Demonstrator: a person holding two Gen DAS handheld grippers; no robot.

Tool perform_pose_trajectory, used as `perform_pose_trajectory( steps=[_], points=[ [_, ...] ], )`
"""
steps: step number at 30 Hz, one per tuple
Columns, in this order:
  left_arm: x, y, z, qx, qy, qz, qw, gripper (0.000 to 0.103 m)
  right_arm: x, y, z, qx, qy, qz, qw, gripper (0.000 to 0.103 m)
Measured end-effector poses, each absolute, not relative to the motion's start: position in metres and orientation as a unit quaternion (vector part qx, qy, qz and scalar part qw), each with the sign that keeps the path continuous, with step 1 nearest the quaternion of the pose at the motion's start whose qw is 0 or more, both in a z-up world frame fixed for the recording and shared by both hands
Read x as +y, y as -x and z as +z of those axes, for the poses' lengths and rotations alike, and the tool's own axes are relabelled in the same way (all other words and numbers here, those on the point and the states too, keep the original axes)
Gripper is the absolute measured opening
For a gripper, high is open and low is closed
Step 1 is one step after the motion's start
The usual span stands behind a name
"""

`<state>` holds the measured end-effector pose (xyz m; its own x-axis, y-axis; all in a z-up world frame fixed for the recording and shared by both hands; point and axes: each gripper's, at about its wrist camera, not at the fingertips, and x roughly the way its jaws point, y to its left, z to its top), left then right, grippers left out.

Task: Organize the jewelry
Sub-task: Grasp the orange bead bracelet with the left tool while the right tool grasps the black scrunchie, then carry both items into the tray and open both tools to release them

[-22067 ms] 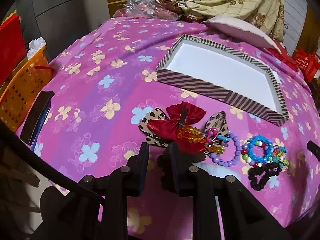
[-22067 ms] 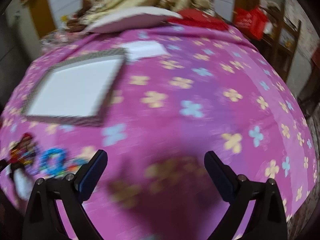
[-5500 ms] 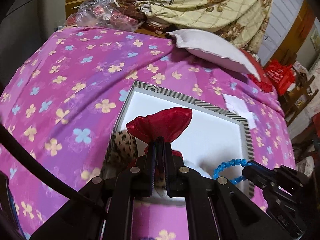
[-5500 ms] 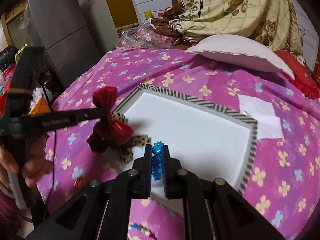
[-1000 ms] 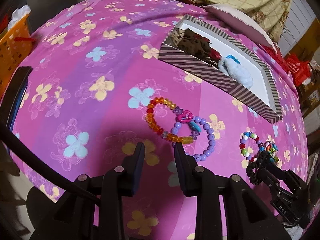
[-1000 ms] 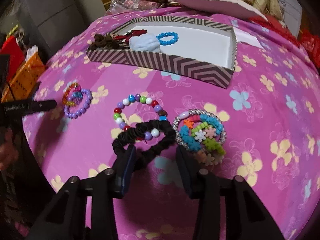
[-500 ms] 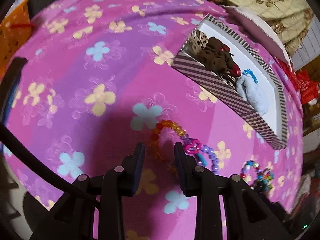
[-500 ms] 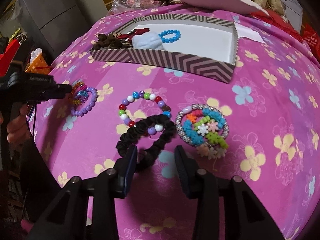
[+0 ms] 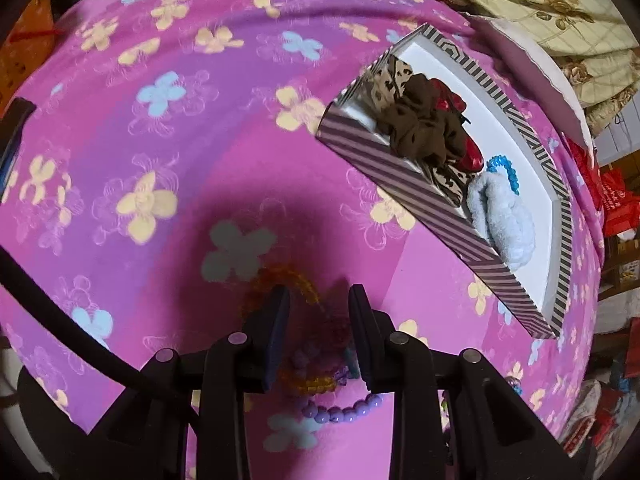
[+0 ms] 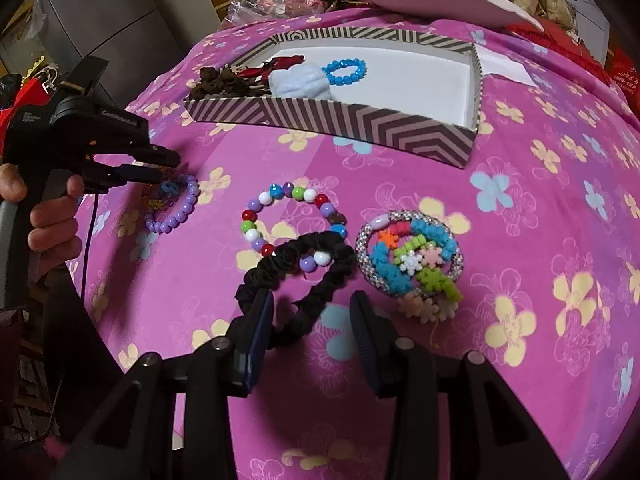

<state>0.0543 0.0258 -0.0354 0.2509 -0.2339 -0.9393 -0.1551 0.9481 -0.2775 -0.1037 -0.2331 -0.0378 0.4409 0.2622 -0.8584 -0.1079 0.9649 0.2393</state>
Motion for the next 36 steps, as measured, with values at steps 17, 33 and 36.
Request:
perform_pose_trajectory(
  steps=[17,33,36],
  points=[
    [0.036,-0.042,-0.012,0.586,0.168,-0.082,0.789,0.030,-0.229,0.104,-0.029,0.495,-0.048,0.107,0.861,0.007],
    [0.044,-0.025,0.065,0.528,0.167,-0.120,0.824,0.029,-0.227,0.108,0.038,0.440,-0.041,0.126,0.888,0.007],
    [0.041,-0.024,0.074,0.522,0.161,-0.124,0.828,0.029,-0.229,0.106,0.043,0.436,-0.038,0.121,0.891,0.007]
  ],
)
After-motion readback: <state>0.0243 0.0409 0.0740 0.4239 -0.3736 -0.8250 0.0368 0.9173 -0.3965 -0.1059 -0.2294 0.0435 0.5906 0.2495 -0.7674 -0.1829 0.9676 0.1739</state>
